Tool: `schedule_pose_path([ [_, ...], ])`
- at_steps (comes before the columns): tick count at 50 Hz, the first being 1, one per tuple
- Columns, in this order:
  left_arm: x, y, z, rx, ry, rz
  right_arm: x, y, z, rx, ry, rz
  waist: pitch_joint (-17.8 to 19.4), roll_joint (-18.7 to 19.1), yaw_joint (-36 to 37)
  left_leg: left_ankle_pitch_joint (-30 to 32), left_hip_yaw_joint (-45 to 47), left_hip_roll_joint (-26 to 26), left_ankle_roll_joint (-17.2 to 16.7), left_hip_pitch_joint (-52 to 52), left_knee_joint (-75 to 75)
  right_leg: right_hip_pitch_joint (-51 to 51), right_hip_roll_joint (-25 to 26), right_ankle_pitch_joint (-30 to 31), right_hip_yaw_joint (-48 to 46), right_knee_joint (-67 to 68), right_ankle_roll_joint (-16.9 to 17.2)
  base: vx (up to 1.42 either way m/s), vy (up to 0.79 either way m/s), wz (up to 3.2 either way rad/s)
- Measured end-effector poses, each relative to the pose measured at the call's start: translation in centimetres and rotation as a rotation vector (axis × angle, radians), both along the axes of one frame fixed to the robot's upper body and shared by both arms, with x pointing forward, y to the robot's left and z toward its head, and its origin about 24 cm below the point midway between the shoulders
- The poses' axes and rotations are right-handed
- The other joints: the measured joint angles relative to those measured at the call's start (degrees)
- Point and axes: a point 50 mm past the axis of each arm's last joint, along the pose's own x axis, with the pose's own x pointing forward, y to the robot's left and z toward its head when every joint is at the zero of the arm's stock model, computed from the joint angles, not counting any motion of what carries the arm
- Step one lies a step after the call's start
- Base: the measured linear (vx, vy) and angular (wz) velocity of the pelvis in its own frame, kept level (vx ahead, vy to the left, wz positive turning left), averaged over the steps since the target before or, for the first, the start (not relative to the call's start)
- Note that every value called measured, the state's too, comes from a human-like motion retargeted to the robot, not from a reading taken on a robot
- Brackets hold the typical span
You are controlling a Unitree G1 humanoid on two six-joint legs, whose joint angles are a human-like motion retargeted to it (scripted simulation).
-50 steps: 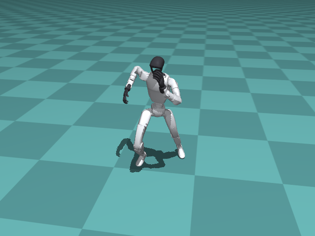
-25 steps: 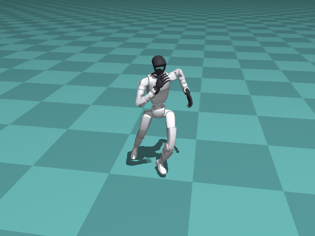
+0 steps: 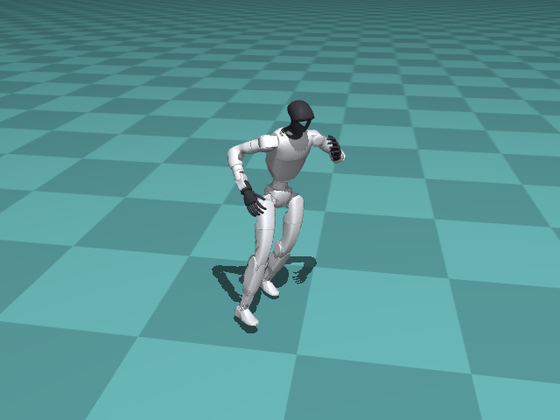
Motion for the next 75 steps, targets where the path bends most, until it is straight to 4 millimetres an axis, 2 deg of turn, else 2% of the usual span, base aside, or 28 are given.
schedule_pose_path([
  [3, -0.8, 0.5, 0.6, -0.199, -0.037, -0.061, -4.5, -2.2, -2.0, -0.036, 0.164, -0.139, 0.23, -0.91, -6.60, -1.88, 5.92, 1.91, -0.97, 2.08, 6.32, 3.66, -4.61, 0.21, 5.76, -14.35, 3.47, 0.85, -0.37, 3.60],
  [5, -0.3, 1.1, 0.3, -0.243, -0.029, -0.037, -7.0, -2.7, -2.1, -0.031, 0.226, -0.187, 0.23, -1.49, -8.74, -6.56, 11.71, 4.48, 2.23, -1.79, 21.10, 6.52, -9.61, 2.06, 3.57, -16.10, 4.58, 0.71, -0.48, 3.38],
  [8, 2.0, 2.5, -2.8, -0.234, 0.144, 0.088, -7.7, -2.0, -2.0, 0.131, 0.204, -0.214, 2.00, -1.18, -6.47, -12.30, 10.45, 5.53, 7.00, -10.33, 46.31, 8.16, -13.51, 2.88, -3.64, -6.83, 5.28, 0.56, -0.51, 2.25],
  [10, 4.2, 4.1, -8.4, -0.308, 0.444, 0.202, -6.0, -1.5, -2.5, 0.230, 0.161, -0.220, 4.61, 1.15, -2.98, -15.51, 8.61, 6.94, 7.77, -14.48, 59.03, 4.88, -12.69, -4.85, -5.77, 8.16, 4.84, 0.50, -0.46, 0.98],
  [12, 5.2, 5.6, -17.6, -0.475, 0.890, 0.328, -1.8, -1.4, -2.4, 0.163, 0.089, -0.174, 6.24, 2.37, 0.37, -17.01, 10.63, 9.27, 8.37, -17.69, 67.19, 3.28, -12.86, -10.66, -7.10, 18.84, 3.74, 0.52, -0.39, 0.64],
  [14, 2.9, 7.3, -26.1, -0.530, 1.265, 0.508, 3.5, -0.6, 0.2, 0.067, -0.082, -0.094, 5.54, 2.00, 3.94, -17.38, 14.40, 10.90, 9.65, -21.48, 71.32, 4.61, -13.64, -13.69, -8.89, 21.69, 2.08, 0.54, -0.26, 0.70],
  [16, -0.9, 9.8, -29.9, -0.365, 1.448, 0.660, 7.6, 1.7, 5.1, 0.103, -0.328, 0.005, 2.93, 0.73, 9.25, -17.17, 19.14, 12.25, 10.94, -25.90, 71.30, 6.32, -13.56, -13.58, -10.07, 19.72, -0.20, 0.55, -0.09, 0.46],
  [18, -4.3, 12.2, -29.7, -0.145, 1.522, 0.686, 9.2, 4.7, 10.0, 0.214, -0.542, 0.132, -1.12, -2.03, 16.39, -15.99, 25.23, 13.34, 12.17, -29.59, 66.45, 7.69, -13.46, -9.40, -10.39, 15.20, -2.57, 0.61, 0.09, 0.27],
  [22, -10.1, 14.8, -26.7, 0.036, 1.678, 0.609, 5.2, 8.9, 16.1, 0.233, -0.792, 0.415, -9.31, -6.56, 28.16, -10.45, 37.02, 9.93, 11.70, -29.11, 41.33, 14.77, -14.42, 10.92, -11.29, 2.19, -2.30, 0.73, 0.35, 0.94],
  [25, -12.2, 16.4, -24.5, -0.019, 1.687, 0.655, 1.6, 10.9, 18.5, 0.225, -0.917, 0.589, -11.60, -7.04, 33.96, -4.24, 42.90, 4.91, 6.07, -22.24, 12.67, 19.65, -12.00, 21.57, -7.21, -1.25, 3.07, 0.79, 0.40, 1.22],
  [27, -12.5, 17.0, -23.8, -0.225, 1.631, 0.720, 0.3, 11.9, 19.1, 0.298, -0.963, 0.665, -11.57, -5.09, 36.72, -1.27, 47.12, 4.89, 1.99, -16.77, -4.37, 20.52, -7.08, 18.65, -3.81, 5.02, 4.01, 0.77, 0.32, 0.97],
  [30, -11.2, 16.9, -23.2, -0.252, 1.508, 0.736, 0.0, 12.6, 19.1, 0.351, -0.963, 0.716, -10.74, -1.78, 37.73, 3.93, 53.48, 7.76, -1.10, -12.46, -16.31, 18.90, -1.41, 10.63, -4.72, 23.36, 1.95, 0.72, 0.24, 1.36],
  [32, -9.4, 16.0, -23.5, -0.362, 1.417, 0.710, 1.0, 12.7, 18.1, 0.341, -0.913, 0.682, -10.15, -1.58, 35.51, 2.55, 51.75, 8.00, 0.93, -13.19, -14.11, 15.48, -1.52, 5.47, -6.05, 37.62, 0.19, 0.67, 0.18, 2.01],
  [36, -0.6, 12.3, -23.2, -0.631, 1.178, 0.549, 5.4, 12.0, 13.7, 0.321, -0.763, 0.452, -4.63, -4.86, 27.39, -12.72, 41.56, 5.29, 9.26, -19.04, 6.39, 7.06, -7.20, -8.50, -5.63, 62.41, -3.40, 0.60, 0.10, 2.82],
  [38, 6.0, 8.5, -20.2, -0.872, 1.049, 0.325, 8.3, 10.9, 9.5, 0.281, -0.647, 0.230, -0.79, -4.40, 22.70, -16.42, 37.01, 4.18, 9.17, -19.92, 14.85, 3.71, -8.97, -13.76, -5.35, 70.30, -5.81, 0.60, 0.08, 3.53],
  [41, 10.5, 2.5, -10.9, -0.405, 0.673, 0.195, 8.1, 8.6, 5.4, 0.238, -0.522, 0.082, 1.75, 0.62, 13.86, -18.73, 27.21, 3.40, 7.03, -16.28, 18.96, -0.32, -5.96, -17.40, -4.86, 73.40, -8.95, 0.71, 0.09, 3.65],
  [45, 7.5, -2.7, 1.0, -0.154, 0.121, 0.013, 5.2, 6.2, 5.0, 0.248, -0.460, 0.068, 3.22, 5.07, 1.35, -11.86, 14.50, 2.23, 1.82, -7.17, 10.18, -8.97, -1.50, -17.71, -2.77, 65.60, -10.19, 0.83, 0.06, 3.03],
  [47, 5.2, -3.5, 3.9, -0.133, -0.028, -0.065, 3.8, 4.8, 5.1, 0.202, -0.397, 0.087, 2.96, 7.23, -4.07, -4.23, 9.49, 3.43, -0.51, -2.32, 3.87, -11.33, 0.85, -16.19, -3.74, 54.90, -10.38, 0.98, 0.00, 2.42],
  [50, 3.0, -4.0, 5.3, -0.101, -0.112, -0.166, 1.2, 2.2, 5.7, 0.123, -0.291, 0.097, 0.60, 10.31, -9.45, 11.73, 4.49, 5.31, -5.99, 4.53, -5.65, -9.92, 4.88, -9.86, -5.75, 29.88, -6.21, 1.06, -0.08, 1.99],
  [55, 2.0, -3.3, 2.5, -0.011, -0.027, -0.170, -0.9, 1.2, 4.2, 0.066, -0.103, 0.103, -2.18, 4.79, -10.56, 30.00, 0.81, 2.34, -9.04, 14.90, -12.03, 0.29, 3.89, -4.08, -11.57, -9.90, 2.97, 1.14, -0.28, 1.32],
  [58, 2.6, -0.9, -1.5, -0.047, 0.171, -0.114, -0.8, 1.2, 3.7, 0.111, -0.031, 0.143, -4.46, -0.41, -6.19, 22.90, 3.37, -2.08, -10.22, 8.07, 12.81, 2.59, -1.15, -3.64, -12.98, -6.53, 0.54, 1.12, -0.30, 0.61],
  [60, 3.7, 1.0, -5.2, -0.115, 0.356, -0.011, 0.7, 1.8, 4.0, 0.127, -0.074, 0.166, -3.40, -2.37, -2.13, 12.43, 2.67, -6.50, -7.17, -1.41, 36.50, 4.59, -4.09, -5.03, -12.41, -2.09, -1.26, 0.95, -0.27, 0.61],
  [62, 4.7, 3.9, -12.0, -0.199, 0.687, 0.178, 3.2, 2.2, 4.7, 0.114, -0.164, 0.162, -1.06, -2.55, 2.57, 2.67, 6.27, -5.72, -5.47, -11.75, 60.75, 3.09, -6.98, -14.66, -12.13, 13.01, -4.19, 0.93, -0.24, 0.70],
  [64, 3.7, 7.3, -21.2, -0.211, 1.089, 0.413, 6.9, 3.1, 7.1, 0.071, -0.312, 0.184, -0.41, -3.94, 7.65, -3.67, 11.40, -3.59, -0.12, -25.44, 81.62, 3.89, -10.07, -21.20, -13.40, 18.16, -2.39, 0.90, -0.27, 0.65],
  [67, -6.6, 15.1, -32.5, -0.134, 1.652, 0.909, 10.3, 7.1, 14.5, 0.038, -0.664, 0.319, -3.47, -8.56, 19.09, -9.58, 18.17, 1.44, 1.30, -42.04, 98.96, 4.48, -11.85, -25.41, -10.06, 22.83, -3.86, 1.17, -0.26, -0.77],
  [70, -16.4, 21.5, -32.4, 0.131, 1.857, 1.243, 9.1, 12.0, 23.1, 0.034, -1.067, 0.527, -7.89, -15.61, 31.78, -8.51, 20.68, 5.87, -0.22, -56.93, 99.42, 10.07, -12.22, -16.83, -6.84, 10.75, -2.85, 1.32, -0.04, -1.29],
  [72, -19.6, 23.5, -29.5, 0.266, 1.898, 1.266, 7.5, 14.2, 26.1, -0.009, -1.251, 0.595, -10.31, -19.84, 39.52, -7.80, 22.67, 12.48, 1.60, -58.46, 92.22, 15.96, -13.26, -2.31, -4.70, 1.06, -3.38, 1.55, 0.18, -1.24],
  [75, -21.3, 24.6, -25.8, 0.331, 1.945, 1.194, 5.1, 16.3, 27.6, -0.082, -1.379, 0.727, -13.87, -22.81, 46.59, -6.52, 27.11, 21.34, 5.95, -54.94, 76.10, 24.26, -14.00, 20.48, -3.72, -9.67, -0.23, 1.63, 0.37, -0.46],
])
